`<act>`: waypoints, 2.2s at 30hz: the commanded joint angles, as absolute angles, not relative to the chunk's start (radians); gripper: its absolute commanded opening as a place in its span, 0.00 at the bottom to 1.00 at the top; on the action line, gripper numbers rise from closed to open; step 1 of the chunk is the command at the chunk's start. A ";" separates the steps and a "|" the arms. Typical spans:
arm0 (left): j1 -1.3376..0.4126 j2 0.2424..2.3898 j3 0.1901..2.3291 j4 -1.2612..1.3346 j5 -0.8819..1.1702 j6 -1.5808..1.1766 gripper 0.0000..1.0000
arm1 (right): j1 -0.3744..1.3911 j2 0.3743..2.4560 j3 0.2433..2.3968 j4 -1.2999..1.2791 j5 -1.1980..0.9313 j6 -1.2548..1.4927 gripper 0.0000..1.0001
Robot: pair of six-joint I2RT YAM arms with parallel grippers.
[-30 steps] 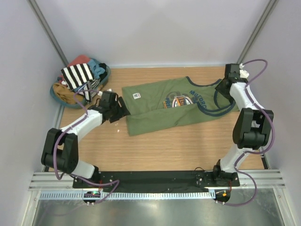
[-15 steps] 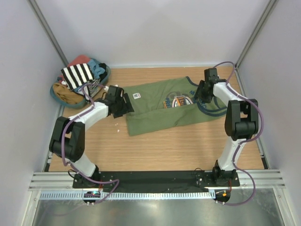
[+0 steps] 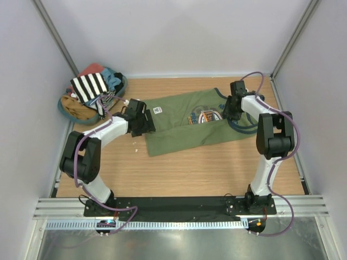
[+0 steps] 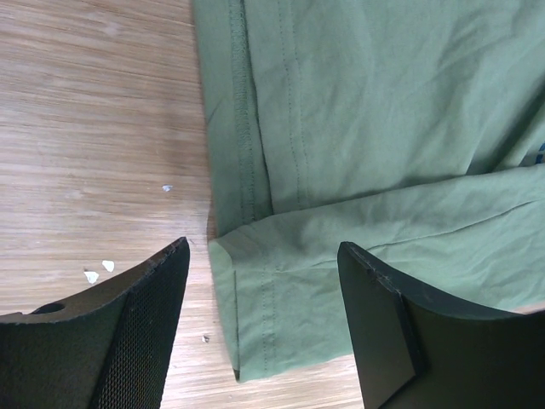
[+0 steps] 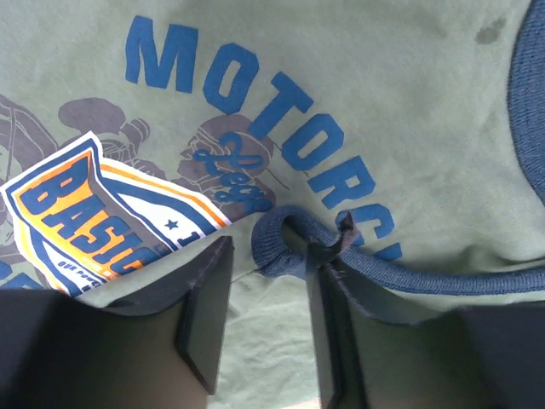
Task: Fold and stack the tank tops
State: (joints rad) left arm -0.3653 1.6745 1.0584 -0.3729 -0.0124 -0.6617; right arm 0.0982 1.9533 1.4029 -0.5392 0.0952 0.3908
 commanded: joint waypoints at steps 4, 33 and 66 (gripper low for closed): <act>-0.367 1.684 1.089 -0.376 -0.026 -0.632 0.65 | 0.117 1.957 1.437 -0.526 0.117 0.371 0.22; -0.385 1.658 1.081 -0.391 -0.037 -0.647 0.00 | 0.117 1.838 1.371 -0.469 0.113 0.391 0.01; -0.324 1.744 1.336 -0.468 -0.255 -0.647 0.78 | 0.118 2.097 1.790 -0.512 0.098 0.399 0.47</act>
